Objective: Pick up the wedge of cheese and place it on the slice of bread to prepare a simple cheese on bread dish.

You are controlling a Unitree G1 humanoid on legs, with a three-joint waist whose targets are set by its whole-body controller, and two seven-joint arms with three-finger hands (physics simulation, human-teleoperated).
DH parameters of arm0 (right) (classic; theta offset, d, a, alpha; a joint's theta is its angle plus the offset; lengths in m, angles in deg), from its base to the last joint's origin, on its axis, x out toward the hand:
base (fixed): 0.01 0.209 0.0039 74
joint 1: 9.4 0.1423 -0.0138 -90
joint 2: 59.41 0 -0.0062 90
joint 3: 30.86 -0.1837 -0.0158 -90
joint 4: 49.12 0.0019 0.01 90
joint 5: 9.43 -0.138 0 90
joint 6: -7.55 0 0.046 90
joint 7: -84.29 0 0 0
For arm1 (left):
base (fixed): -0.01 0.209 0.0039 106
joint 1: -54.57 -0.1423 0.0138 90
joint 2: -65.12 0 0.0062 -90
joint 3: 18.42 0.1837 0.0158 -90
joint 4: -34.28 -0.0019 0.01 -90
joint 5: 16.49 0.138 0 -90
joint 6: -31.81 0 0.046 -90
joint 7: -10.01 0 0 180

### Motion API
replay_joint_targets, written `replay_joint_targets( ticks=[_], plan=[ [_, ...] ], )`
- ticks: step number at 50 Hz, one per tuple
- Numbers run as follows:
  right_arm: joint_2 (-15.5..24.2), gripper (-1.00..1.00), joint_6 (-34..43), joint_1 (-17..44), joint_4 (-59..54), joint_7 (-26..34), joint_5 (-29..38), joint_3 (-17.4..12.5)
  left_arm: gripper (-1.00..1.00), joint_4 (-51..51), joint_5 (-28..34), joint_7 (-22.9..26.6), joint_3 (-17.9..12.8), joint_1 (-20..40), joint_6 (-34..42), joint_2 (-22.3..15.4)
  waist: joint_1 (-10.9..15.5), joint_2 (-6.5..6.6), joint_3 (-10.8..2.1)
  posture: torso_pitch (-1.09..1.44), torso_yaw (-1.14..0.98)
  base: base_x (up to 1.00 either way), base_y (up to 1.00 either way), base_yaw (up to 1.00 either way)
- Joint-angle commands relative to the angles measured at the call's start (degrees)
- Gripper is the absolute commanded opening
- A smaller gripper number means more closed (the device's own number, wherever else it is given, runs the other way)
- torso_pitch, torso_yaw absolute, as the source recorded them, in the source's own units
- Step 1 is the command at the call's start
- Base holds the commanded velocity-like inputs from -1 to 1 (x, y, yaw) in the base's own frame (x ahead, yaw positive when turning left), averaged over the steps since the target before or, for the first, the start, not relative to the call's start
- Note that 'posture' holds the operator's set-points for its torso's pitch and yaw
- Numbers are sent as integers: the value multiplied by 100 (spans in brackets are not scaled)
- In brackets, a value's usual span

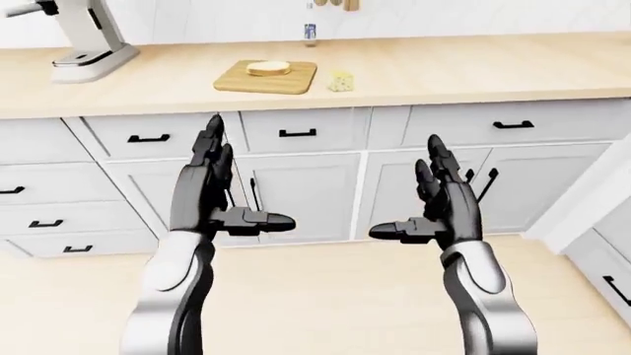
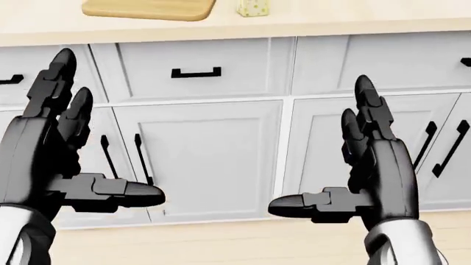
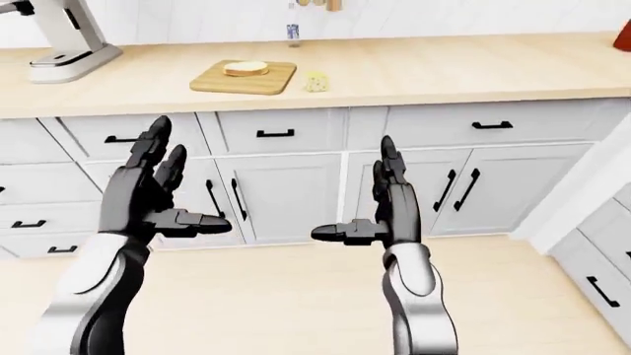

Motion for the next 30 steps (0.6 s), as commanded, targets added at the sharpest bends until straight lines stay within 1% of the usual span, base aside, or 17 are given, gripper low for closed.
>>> replay_joint_targets(
  ticks=[1, 4, 7, 9, 12, 13, 15, 16, 18, 20, 22, 23, 24, 25, 26, 27, 30],
  plan=[
    [-4, 100, -100, 119, 238, -1, -45, 43, 100, 202, -52, -51, -97, 150, -48, -57, 18, -21, -56, 0, 0, 0, 13, 0],
    [6, 100, -66, 154, 245, -12, -106, -9, 100, 178, -78, -83, -71, 157, -60, -62, 16, 20, -52, 0, 0, 0, 14, 0],
    [10, 100, 16, 162, 344, -42, -154, -13, 100, 169, -96, -89, -85, 189, -52, -90, 19, -42, -43, 0, 0, 0, 12, 0],
    [11, 100, -18, 149, 320, -43, -168, -15, 100, 126, -98, -82, -84, 182, -101, -97, 17, -168, -37, 0, 0, 1, 11, 0],
    [12, 100, -6, 152, 337, -56, -188, -18, 100, 184, -99, -103, -70, 190, -34, -94, 35, -474, 6, 0, 0, 5, 10, 0],
    [13, 100, -23, 155, 320, -55, -194, -23, 100, 190, -100, -106, -69, 197, -23, -95, -10, -274, 33, 0, 0, 8, 9, 0],
    [20, 100, -29, 151, 328, -65, -230, -52, 100, 117, -87, -99, -50, 179, -106, -91, 18, -367, 35, 0, 0, 14, 7, 0],
    [21, 100, 4, 146, 370, -76, -245, -59, 100, 124, -83, -100, -44, 173, -104, -88, 10, -357, 46, 0, 0, 16, 6, 0],
    [25, 100, -41, 133, 338, -72, -264, -69, 100, 124, -72, -107, -25, 175, -91, -79, 35, -283, 44, 0, 0, 18, 4, 0],
    [32, 100, -45, 135, 339, -78, -298, -95, 100, 112, -66, -102, -25, 180, -96, -79, 20, -126, 129, 0, 0, 21, 1, 0],
    [38, 100, -57, 132, 332, -86, -326, -115, 100, 112, -63, -99, -25, 182, -89, -79, -4, 97, 131, 0, 0, 22, 0, 0],
    [41, 100, -75, 133, 315, -90, -333, -121, 100, 107, -59, -99, -23, 186, -91, -77, -5, 284, 76, 0, 0, 22, 0, 0],
    [40, 100, -20, 136, 370, -113, -351, -125, 100, 122, -53, -105, -10, 203, -61, -76, 30, 523, -36, 0, 0, 22, 0, 0],
    [45, 100, -53, 133, 343, -112, -361, -136, 100, 86, -53, -94, -13, 190, -106, -73, 74, 208, 110, 0, 0, 23, 0, 0],
    [49, 100, -74, 124, 330, -108, -378, -145, 100, 75, -50, -92, -13, 181, -125, -69, 32, 310, 101, 0, 0, 23, 0, 0],
    [48, 100, -50, 119, 348, -122, -400, -155, 100, 64, -43, -90, -4, 162, -147, -63, 78, 271, 48, 0, 0, 32, 0, 0],
    [60, 100, -47, 106, 372, -137, -429, -169, 100, 106, -37, -87, 8, 125, -134, -49, 96, 116, 73, 0, 0, 35, 0, 0]
  ],
)
